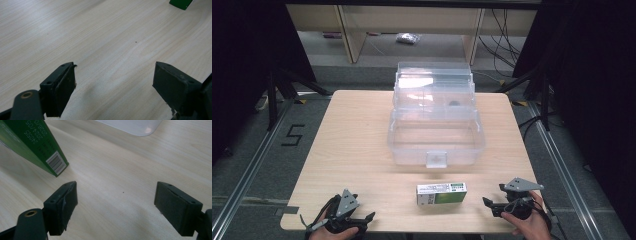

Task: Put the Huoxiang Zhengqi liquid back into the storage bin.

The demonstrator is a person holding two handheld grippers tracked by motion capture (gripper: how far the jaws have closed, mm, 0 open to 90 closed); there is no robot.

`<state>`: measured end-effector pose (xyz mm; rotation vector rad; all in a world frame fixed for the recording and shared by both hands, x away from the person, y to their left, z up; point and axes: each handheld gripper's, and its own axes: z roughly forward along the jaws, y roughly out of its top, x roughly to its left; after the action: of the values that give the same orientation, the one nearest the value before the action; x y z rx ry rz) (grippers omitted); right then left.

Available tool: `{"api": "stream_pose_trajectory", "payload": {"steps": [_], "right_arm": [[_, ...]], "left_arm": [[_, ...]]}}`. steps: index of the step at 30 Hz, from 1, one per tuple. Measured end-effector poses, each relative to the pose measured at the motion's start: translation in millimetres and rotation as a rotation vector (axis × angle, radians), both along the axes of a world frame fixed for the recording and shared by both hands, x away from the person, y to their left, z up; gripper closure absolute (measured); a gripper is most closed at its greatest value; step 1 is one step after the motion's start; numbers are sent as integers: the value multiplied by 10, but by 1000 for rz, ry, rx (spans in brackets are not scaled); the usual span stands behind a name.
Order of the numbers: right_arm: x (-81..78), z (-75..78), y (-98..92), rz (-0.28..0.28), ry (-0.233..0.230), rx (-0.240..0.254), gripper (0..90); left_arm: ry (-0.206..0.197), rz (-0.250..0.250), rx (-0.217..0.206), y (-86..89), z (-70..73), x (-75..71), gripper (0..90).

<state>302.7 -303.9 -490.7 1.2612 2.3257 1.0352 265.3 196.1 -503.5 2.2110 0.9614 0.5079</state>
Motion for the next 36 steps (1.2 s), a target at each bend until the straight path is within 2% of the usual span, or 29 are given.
{"api": "stream_pose_trajectory", "payload": {"steps": [1,2,3,5,10,11,12,14,15,16,17,21,22,24,25,26,27,28,31,32,33,36], "right_arm": [[0,1,0,2,1,0,202],[13,4,-11,21,-21,-20,204],[15,4,-8,25,-14,-16,204],[12,17,-14,19,-29,-29,204],[-1,75,3,10,-4,2,205],[12,94,-7,29,-31,-15,204],[-1,122,7,30,-10,-5,204],[6,181,13,66,-33,-26,204],[1,210,32,77,-41,-31,205],[1,247,45,99,-27,-40,206],[3,264,58,104,-55,-52,211],[-5,360,115,143,-40,-75,221],[8,375,119,166,-54,-85,221],[2,398,134,171,-49,-86,222],[4,430,161,197,-66,-98,223],[2,451,178,205,-59,-99,224],[-18,469,206,196,-43,-97,224],[-3,494,212,220,-65,-114,224],[-5,550,251,237,-53,-120,223],[0,610,294,251,-38,-126,223],[14,633,315,270,-66,-138,223],[8,700,407,295,-56,-136,223]], "left_arm": [[-5,7,-5,-8,-7,1,177],[-6,10,-13,-13,-9,-1,177],[-2,16,-23,-19,-14,-2,177],[-4,8,-12,-12,-7,0,177],[1,-1,-17,3,-1,4,177],[8,1,-14,5,4,2,177],[8,1,-14,5,4,2,177],[-5,30,-51,-16,-17,4,177],[5,6,-22,8,2,8,177],[5,6,-22,8,2,8,177],[6,5,-19,12,3,10,177],[13,7,-25,6,-7,8,177],[10,5,-29,3,-9,10,177],[11,5,-30,2,-10,9,178],[11,2,-16,11,-7,14,179],[11,1,-14,14,-7,17,179],[3,16,-33,0,-22,19,179],[3,20,-37,-2,-23,18,179],[3,21,-38,-1,-22,19,179],[-2,25,-53,-8,-28,20,179],[2,23,-43,-6,-23,18,179],[8,6,-26,5,-12,16,179]]}}
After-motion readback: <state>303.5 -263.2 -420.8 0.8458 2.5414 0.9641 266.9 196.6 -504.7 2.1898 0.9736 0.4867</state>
